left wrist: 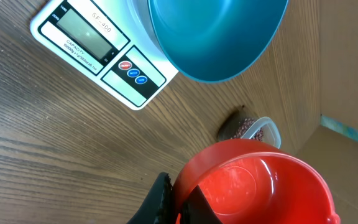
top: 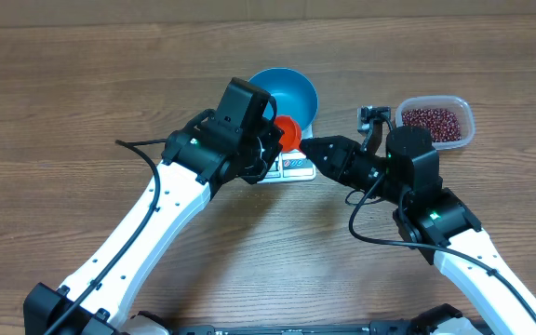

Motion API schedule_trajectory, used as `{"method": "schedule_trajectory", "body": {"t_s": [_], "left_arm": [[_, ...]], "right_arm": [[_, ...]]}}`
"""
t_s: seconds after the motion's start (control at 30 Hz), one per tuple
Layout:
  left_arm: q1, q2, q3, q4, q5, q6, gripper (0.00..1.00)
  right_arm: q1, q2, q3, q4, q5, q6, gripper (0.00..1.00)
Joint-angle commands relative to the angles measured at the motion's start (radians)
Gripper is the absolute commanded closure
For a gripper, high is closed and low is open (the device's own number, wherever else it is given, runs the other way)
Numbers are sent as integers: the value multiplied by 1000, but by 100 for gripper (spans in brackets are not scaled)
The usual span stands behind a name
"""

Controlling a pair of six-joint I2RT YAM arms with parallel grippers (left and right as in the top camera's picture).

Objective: Scoop item into bowl and weigh 150g on scale
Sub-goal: 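Grasp the scoop's blue handle with the right gripper, release left gripper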

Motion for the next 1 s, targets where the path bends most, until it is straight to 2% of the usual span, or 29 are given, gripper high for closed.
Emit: {"method": "schedule_trajectory", "body": {"t_s": [0.0,0.23,0.43,0.63,0.77,0.97], "left_arm": [[-20,6,1,8,16,-17,96],[-21,6,1,12,24,-17,96],[-33,6,1,16,23,-17,96],[-33,6,1,14,23,-16,95],[-32,6,1,10,14,-15,77],[-27,5,1,10,-30,29,29]], "right_arm": [[5,3,21,8,-4,1,70],[5,3,21,8,-4,1,71],[5,3,21,8,-4,1,76],[5,3,21,8,-3,0,89],[5,3,21,7,-3,0,96],[3,3,21,2,17,-1,96]]}}
